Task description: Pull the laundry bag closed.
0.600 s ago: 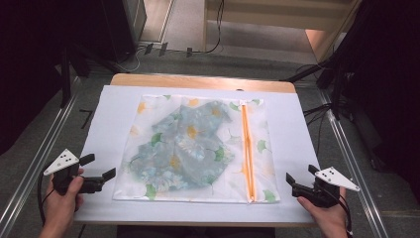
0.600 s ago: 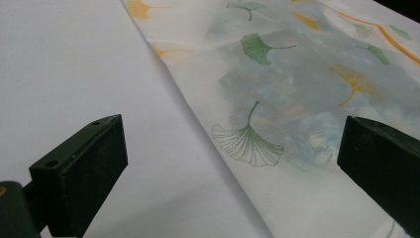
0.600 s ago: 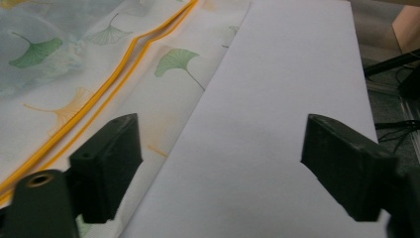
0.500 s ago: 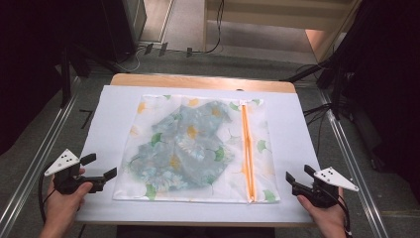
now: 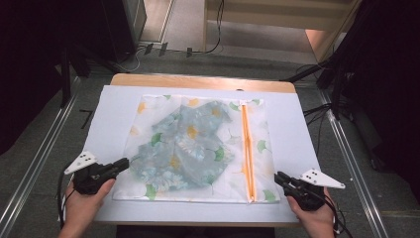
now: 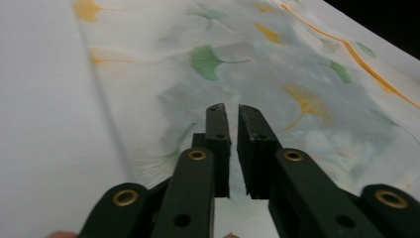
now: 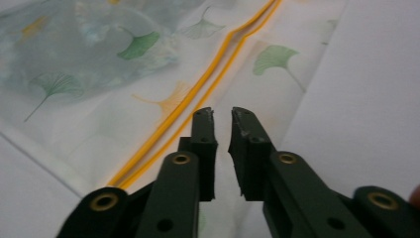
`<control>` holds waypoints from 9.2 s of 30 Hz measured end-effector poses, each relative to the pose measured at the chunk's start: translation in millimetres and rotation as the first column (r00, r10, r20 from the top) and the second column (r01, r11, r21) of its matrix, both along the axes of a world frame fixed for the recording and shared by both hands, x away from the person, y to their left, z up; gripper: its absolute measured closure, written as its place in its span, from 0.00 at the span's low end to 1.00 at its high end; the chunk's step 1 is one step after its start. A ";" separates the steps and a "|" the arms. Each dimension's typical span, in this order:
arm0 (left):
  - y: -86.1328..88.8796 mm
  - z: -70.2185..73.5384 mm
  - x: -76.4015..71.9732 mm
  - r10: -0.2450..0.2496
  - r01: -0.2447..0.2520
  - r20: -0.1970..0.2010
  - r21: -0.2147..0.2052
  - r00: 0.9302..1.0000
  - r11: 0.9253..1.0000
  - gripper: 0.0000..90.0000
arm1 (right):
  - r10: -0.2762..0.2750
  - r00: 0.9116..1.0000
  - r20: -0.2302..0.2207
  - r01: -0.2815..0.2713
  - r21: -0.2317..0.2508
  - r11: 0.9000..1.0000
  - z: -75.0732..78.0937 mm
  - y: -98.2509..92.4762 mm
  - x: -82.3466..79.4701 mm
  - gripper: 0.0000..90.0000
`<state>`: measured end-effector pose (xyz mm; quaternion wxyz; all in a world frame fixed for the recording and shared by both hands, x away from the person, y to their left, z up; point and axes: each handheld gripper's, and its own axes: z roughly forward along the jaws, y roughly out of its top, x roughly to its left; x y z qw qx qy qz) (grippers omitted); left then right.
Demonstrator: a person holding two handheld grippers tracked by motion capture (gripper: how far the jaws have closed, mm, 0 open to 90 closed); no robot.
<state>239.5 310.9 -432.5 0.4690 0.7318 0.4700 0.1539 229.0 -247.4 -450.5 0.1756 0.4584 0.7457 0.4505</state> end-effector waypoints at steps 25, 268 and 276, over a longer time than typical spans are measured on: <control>-160.3 -28.4 3.2 -0.345 0.351 -0.099 0.040 0.933 0.936 1.00 | 0.194 0.962 -0.191 -0.203 -0.028 0.979 -26.9 42.9 -3.4 1.00; -299.4 -52.5 3.2 -0.547 0.563 -0.236 -0.001 0.803 0.826 1.00 | 0.057 0.981 -0.184 -0.041 0.093 0.995 1.7 56.6 164.7 1.00; -299.2 -52.9 3.7 -0.549 0.563 -0.238 -0.009 0.801 0.826 1.00 | 0.040 0.983 -0.181 -0.028 0.070 0.997 8.3 59.1 193.5 1.00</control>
